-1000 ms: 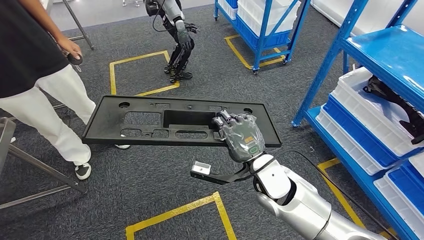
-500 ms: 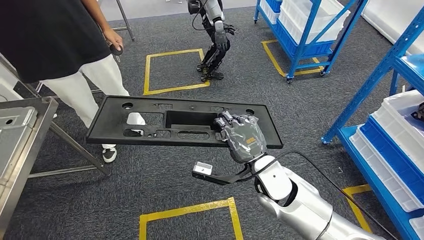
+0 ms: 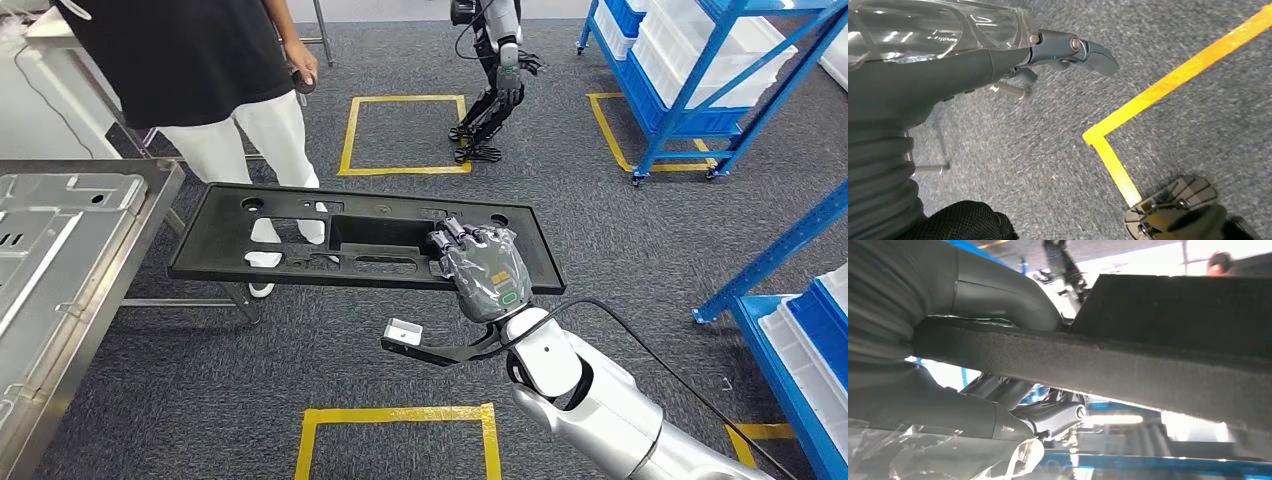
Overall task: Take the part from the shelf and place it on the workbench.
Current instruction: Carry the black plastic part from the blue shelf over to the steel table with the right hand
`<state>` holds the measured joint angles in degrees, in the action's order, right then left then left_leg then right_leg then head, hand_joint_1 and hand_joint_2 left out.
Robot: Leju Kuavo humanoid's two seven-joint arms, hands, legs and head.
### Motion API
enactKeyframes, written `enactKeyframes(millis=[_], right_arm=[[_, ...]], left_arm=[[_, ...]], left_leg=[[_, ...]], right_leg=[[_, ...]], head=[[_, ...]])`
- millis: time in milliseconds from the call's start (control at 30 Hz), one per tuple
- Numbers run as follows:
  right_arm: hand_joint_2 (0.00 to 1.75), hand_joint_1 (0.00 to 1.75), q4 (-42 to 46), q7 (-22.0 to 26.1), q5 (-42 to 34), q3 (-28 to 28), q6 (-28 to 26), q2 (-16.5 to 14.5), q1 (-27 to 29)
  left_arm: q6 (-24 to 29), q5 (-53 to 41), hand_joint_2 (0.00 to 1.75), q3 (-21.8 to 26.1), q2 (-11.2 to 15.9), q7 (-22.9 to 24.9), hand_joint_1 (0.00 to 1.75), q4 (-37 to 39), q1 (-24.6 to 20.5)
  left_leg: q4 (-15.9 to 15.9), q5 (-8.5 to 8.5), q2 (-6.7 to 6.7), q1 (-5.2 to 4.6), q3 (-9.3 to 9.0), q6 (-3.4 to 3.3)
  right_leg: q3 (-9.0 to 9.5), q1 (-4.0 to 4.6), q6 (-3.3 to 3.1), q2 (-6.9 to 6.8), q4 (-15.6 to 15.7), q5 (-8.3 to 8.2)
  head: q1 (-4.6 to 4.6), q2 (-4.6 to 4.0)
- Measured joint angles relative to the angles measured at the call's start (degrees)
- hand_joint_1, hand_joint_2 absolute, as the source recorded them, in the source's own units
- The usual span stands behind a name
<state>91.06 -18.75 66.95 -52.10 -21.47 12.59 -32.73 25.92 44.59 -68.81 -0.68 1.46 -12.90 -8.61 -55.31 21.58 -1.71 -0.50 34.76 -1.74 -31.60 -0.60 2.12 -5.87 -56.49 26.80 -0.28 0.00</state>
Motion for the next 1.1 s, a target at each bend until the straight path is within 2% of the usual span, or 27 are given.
enactKeyframes(millis=[67, 133, 167, 200, 233, 267, 300, 333, 367, 433, 500, 567, 633, 700, 733, 767, 800, 867, 900, 933, 1000, 1100], right_arm=[[1.75, 1.75, 0.01, 0.02, -0.05, 0.01, -0.01, -0.01, -0.02], [1.75, 1.75, 0.01, 0.02, -0.22, 0.02, -0.02, 0.00, 0.05], [1.75, 1.75, -0.01, 0.02, -0.30, 0.02, -0.01, 0.01, 0.15], [1.75, 1.75, -0.01, 0.01, -0.37, 0.02, -0.01, 0.04, 0.28], [1.75, 1.75, -0.02, 0.01, -0.37, 0.02, -0.01, 0.08, 0.39], [1.75, 1.75, -0.02, 0.01, -0.38, 0.02, -0.01, 0.12, 0.45], [1.75, 1.75, -0.01, 0.01, -0.39, 0.02, -0.01, 0.15, 0.45], [1.75, 1.75, -0.02, 0.00, -0.40, 0.02, -0.01, 0.16, 0.42], [1.75, 1.75, -0.01, 0.00, -0.41, 0.02, -0.02, 0.17, 0.41], [1.75, 1.75, -0.01, -0.01, -0.42, 0.02, -0.02, 0.19, 0.44], [1.75, 1.75, -0.01, -0.03, -0.43, 0.02, -0.02, 0.15, 0.35], [1.75, 1.75, 0.00, -0.10, -0.43, 0.02, -0.02, 0.09, 0.18], [1.75, 1.75, 0.01, -0.13, -0.43, 0.04, -0.01, 0.05, 0.14], [1.75, 1.75, 0.00, -0.09, -0.44, 0.04, 0.00, 0.06, 0.19], [1.75, 1.75, 0.00, -0.08, -0.44, 0.04, 0.01, 0.07, 0.21], [1.75, 1.75, 0.01, -0.09, -0.44, 0.04, 0.02, 0.07, 0.22], [1.75, 1.75, 0.01, -0.12, -0.44, 0.05, 0.02, 0.06, 0.21], [1.75, 1.75, 0.02, -0.18, -0.44, 0.08, 0.01, 0.07, 0.19], [1.75, 1.75, 0.02, -0.21, -0.44, 0.11, 0.01, 0.08, 0.18], [1.75, 1.75, 0.02, -0.23, -0.45, 0.14, 0.02, 0.10, 0.18], [1.75, 1.75, 0.02, -0.25, -0.46, 0.18, 0.03, 0.12, 0.16], [1.75, 1.75, 0.04, -0.26, -0.44, 0.28, 0.07, 0.18, 0.12]], left_arm=[[-0.08, 0.00, 1.75, 0.00, 0.03, 0.00, 0.00, 0.01, 0.04], [-0.15, -0.01, 1.75, 0.00, 0.02, -0.01, 0.00, 0.01, -0.03], [-0.16, -0.01, 1.75, 0.00, -0.02, -0.01, 0.00, 0.01, -0.06], [-0.17, -0.01, 1.75, 0.00, -0.06, -0.02, 0.00, 0.00, -0.07], [-0.18, -0.01, 1.75, 0.00, -0.09, -0.01, 0.00, 0.00, -0.07], [-0.19, -0.01, 1.75, 0.00, -0.10, 0.02, 0.00, 0.00, -0.05], [-0.19, -0.02, 1.75, 0.00, -0.10, 0.05, 0.00, 0.00, -0.04], [-0.19, -0.02, 1.75, 0.00, -0.10, 0.08, 0.00, 0.00, -0.08], [-0.19, -0.03, 1.75, 0.00, -0.10, 0.10, 0.00, 0.00, -0.14], [-0.19, -0.03, 1.75, 0.00, -0.10, 0.11, 0.00, 0.00, -0.18], [-0.19, -0.03, 1.75, 0.00, -0.07, 0.12, 0.00, 0.01, -0.02], [-0.19, -0.03, 1.75, 0.00, -0.01, 0.13, 0.00, 0.02, 0.03], [-0.19, -0.04, 1.75, 0.00, 0.01, 0.14, 0.00, 0.02, -0.12], [-0.19, -0.10, 1.75, 0.00, 0.01, 0.14, 0.00, 0.01, -0.16], [-0.19, -0.14, 1.75, 0.00, 0.01, 0.14, 0.00, 0.01, -0.12], [-0.19, -0.18, 1.75, 0.00, 0.01, 0.14, 0.00, 0.01, -0.10], [-0.19, -0.20, 1.75, 0.00, 0.01, 0.14, 0.00, 0.02, -0.09], [-0.19, -0.23, 1.75, 0.00, 0.01, 0.14, 0.00, 0.02, -0.11], [-0.19, -0.28, 1.75, 0.00, 0.02, 0.14, 0.00, 0.02, -0.11], [-0.19, -0.33, 1.75, 0.00, 0.02, 0.14, 0.00, 0.02, -0.08], [-0.19, -0.43, 1.75, 0.00, 0.02, 0.14, 0.00, 0.02, 0.00], [-0.10, -0.58, 1.75, 0.00, -0.03, 0.14, 0.00, 0.01, 0.11]], left_leg=[[0.49, -0.21, 1.19, 0.29, -0.48, -0.72], [0.61, -0.23, 2.33, 0.44, -0.73, -1.23], [0.60, -0.21, 3.00, 0.44, -0.75, -1.38], [0.58, -0.18, 3.78, 0.46, -0.80, -1.39], [0.56, -0.14, 4.58, 0.52, -0.86, -1.36], [0.51, -0.06, 5.39, 0.62, -0.97, -1.26], [0.39, 0.07, 6.17, 0.74, -1.07, -1.07], [0.15, 0.27, 6.89, 0.77, -1.04, -0.77], [-0.14, 0.45, 7.53, 0.80, -0.91, -0.45], [-0.39, 0.58, 8.64, 0.87, -0.46, 0.20], [-0.39, 0.59, 9.20, 1.21, -0.11, 0.72], [-2.74, 1.89, 7.03, 1.22, 1.07, 1.19], [-9.73, 5.06, 3.89, 1.12, 4.47, 1.59], [-16.84, 7.48, 2.87, 1.20, 8.11, 1.78], [-17.82, 7.42, 2.76, 1.19, 8.67, 1.74], [-16.36, 6.40, 2.63, 1.14, 7.97, 1.60], [-12.76, 4.71, 2.10, 1.01, 6.10, 1.32], [-4.45, 1.86, -0.64, 0.29, 1.69, 0.51], [-1.83, 1.19, -1.68, -0.11, 0.32, 0.15], [-0.75, 1.10, -2.15, -0.45, -0.18, -0.08], [-0.39, 0.96, -0.88, -0.51, -0.29, -0.50], [0.39, 0.48, 0.56, -0.04, -1.13, -1.15]], right_leg=[[-0.89, -0.26, 0.44, 2.08, -2.69, 1.80], [-4.38, -0.39, 0.64, 4.87, -9.68, 5.00], [-6.52, -0.39, 0.73, 5.42, -13.44, 6.24], [-8.11, -0.40, 0.82, 5.63, -15.78, 6.49], [-8.76, -0.45, 0.89, 5.70, -16.05, 5.63], [-8.28, -0.55, 0.97, 5.85, -13.99, 3.72], [-6.88, -0.76, 1.10, 6.39, -10.22, 1.26], [-5.24, -1.05, 1.27, 7.65, -6.25, -0.61], [-3.94, -1.30, 1.30, 8.71, -3.13, -1.87], [-2.97, -1.29, 0.92, 9.75, -0.84, -2.20], [-2.93, -0.97, 0.06, 8.52, -0.76, -2.29], [-2.72, -0.93, -0.75, 7.33, -0.60, -2.32], [-2.56, -0.76, -1.26, 6.12, -0.55, -2.17], [-2.51, -0.48, -1.48, 4.78, -0.55, -2.02], [-2.48, -0.39, -1.53, 4.11, -0.55, -1.95], [-2.41, -0.32, -1.54, 3.51, -0.55, -1.88], [-2.28, -0.26, -1.50, 2.90, -0.55, -1.78], [-1.97, -0.08, -1.24, 1.83, -0.57, -1.48], [-1.84, 0.01, -1.03, 1.35, -0.58, -1.33], [-1.74, 0.07, -0.78, 0.89, -0.57, -1.18], [-1.46, 0.02, -0.22, 0.04, -0.48, -0.90], [-1.25, -0.25, 0.41, 1.44, -1.31, 0.00]], head=[[0.04, -0.01], [0.14, -0.01], [0.20, 0.00], [0.21, 0.00], [0.22, 0.00], [0.22, 0.00], [0.22, 0.00], [0.22, 0.00], [0.21, 0.00], [0.15, 0.00], [0.14, 0.00], [0.00, 0.00], [-0.17, 0.00], [-0.19, 0.00], [-0.19, 0.00], [-0.20, 0.00], [-0.20, 0.00], [-0.19, 0.00], [-0.17, 0.00], [-0.15, 0.00], [-0.13, 0.00], [-0.09, 0.00]])
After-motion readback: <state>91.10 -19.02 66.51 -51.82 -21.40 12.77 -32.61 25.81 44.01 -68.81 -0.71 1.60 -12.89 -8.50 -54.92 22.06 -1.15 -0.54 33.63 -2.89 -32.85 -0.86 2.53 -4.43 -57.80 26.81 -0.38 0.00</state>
